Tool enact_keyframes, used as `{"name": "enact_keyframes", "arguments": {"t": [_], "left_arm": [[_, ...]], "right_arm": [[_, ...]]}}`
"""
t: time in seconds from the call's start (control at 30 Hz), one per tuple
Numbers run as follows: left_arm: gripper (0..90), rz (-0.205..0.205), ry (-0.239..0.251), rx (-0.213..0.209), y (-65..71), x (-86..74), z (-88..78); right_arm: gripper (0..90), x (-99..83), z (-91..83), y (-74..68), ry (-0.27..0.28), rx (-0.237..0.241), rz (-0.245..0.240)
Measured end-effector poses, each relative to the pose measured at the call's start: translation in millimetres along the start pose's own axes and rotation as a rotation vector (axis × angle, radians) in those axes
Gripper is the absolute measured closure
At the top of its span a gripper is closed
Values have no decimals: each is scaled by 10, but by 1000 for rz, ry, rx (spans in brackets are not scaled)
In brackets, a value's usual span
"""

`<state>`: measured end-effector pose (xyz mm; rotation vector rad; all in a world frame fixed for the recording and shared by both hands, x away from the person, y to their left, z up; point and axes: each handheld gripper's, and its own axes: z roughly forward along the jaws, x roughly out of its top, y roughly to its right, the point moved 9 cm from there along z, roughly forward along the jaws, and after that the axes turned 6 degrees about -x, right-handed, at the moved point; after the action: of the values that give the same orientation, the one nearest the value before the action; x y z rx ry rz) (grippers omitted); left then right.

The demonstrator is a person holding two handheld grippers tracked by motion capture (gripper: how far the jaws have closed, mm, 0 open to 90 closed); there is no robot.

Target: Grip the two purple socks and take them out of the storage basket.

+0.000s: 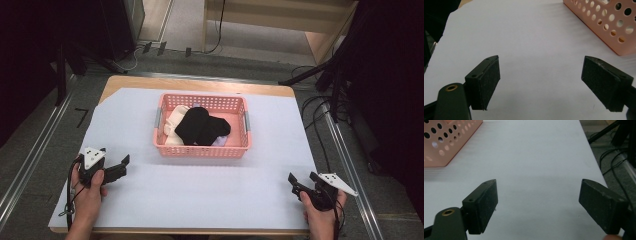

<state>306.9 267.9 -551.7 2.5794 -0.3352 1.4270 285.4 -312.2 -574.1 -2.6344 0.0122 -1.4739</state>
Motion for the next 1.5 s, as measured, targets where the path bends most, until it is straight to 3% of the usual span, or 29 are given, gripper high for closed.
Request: {"name": "enact_keyframes", "arguments": {"t": [0.07, 0.33, 0.37, 0.83, 0.87, 1.03, 1.07, 1.5], "left_arm": [[160, 0, 0, 0, 0, 0, 1], [161, 4, 8, 0, 3, 3, -6], [161, 1, 10, 0, 3, 5, -4], [163, 4, 12, -6, 11, 5, -4], [163, 4, 13, -6, 10, 5, -4], [163, 4, 12, -6, 11, 4, -5], [163, 4, 12, -5, 10, 5, -5], [163, 1, 10, -8, 8, 4, -6]], "right_arm": [[152, -4, 0, -28, 0, 9, -28], [147, 41, -38, -78, 21, 10, -20], [140, 93, -46, -93, 49, 4, -12], [136, 429, -52, -345, 76, 37, -19], [134, 467, -30, -413, 77, 58, -13], [136, 501, 65, -542, 62, 33, -46], [135, 525, 105, -642, 51, 35, -70], [136, 813, 208, -1085, 60, 112, -80]]}}
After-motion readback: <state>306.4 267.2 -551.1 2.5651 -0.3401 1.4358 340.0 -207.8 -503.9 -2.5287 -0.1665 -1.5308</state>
